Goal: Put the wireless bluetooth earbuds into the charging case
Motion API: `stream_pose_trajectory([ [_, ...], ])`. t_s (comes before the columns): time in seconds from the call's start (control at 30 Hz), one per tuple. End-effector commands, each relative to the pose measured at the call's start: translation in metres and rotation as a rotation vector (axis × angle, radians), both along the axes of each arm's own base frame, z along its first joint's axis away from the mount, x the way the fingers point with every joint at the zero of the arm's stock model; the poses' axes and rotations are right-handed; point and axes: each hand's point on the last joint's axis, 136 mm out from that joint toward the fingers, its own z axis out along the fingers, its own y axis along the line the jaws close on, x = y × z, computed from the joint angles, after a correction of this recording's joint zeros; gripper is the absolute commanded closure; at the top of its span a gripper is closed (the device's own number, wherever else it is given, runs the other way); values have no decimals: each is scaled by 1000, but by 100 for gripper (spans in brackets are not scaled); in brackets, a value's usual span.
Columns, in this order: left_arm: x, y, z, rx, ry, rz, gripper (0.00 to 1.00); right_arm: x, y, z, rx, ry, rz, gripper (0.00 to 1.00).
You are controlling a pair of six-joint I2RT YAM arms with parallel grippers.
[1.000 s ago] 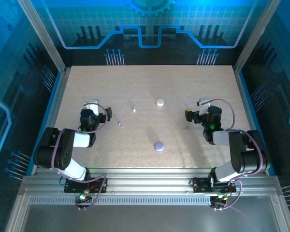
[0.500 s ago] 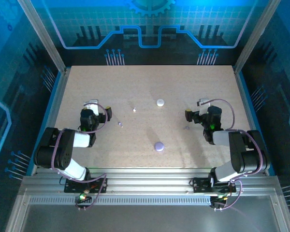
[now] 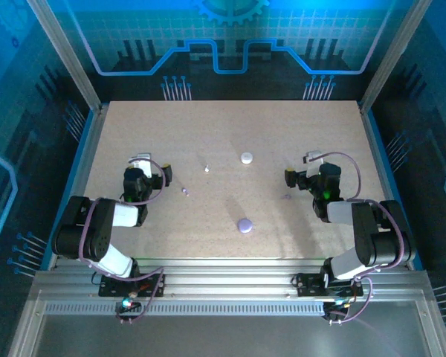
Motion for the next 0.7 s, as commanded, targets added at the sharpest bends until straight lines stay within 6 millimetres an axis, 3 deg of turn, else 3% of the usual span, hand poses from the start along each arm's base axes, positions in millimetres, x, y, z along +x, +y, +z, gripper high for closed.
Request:
stream_pose_trajectory([
  [0.0, 6, -3, 8, 7, -16, -28, 1, 7, -1, 8, 3, -28, -5, 0],
  [0.17, 4, -1, 8, 14, -21, -20, 1, 7, -2, 9, 6, -29, -7, 0],
  [0.4, -2, -1, 31, 53, -53, 10, 1, 13, -11, 31, 30, 134, -91, 0],
  [0.53, 0, -12, 52, 108, -18, -4, 1, -2, 2, 49, 69, 210, -55, 0],
  [0.67, 5, -27, 84, 31, 9, -26, 4, -27, 12, 67, 76, 362, -71, 0],
])
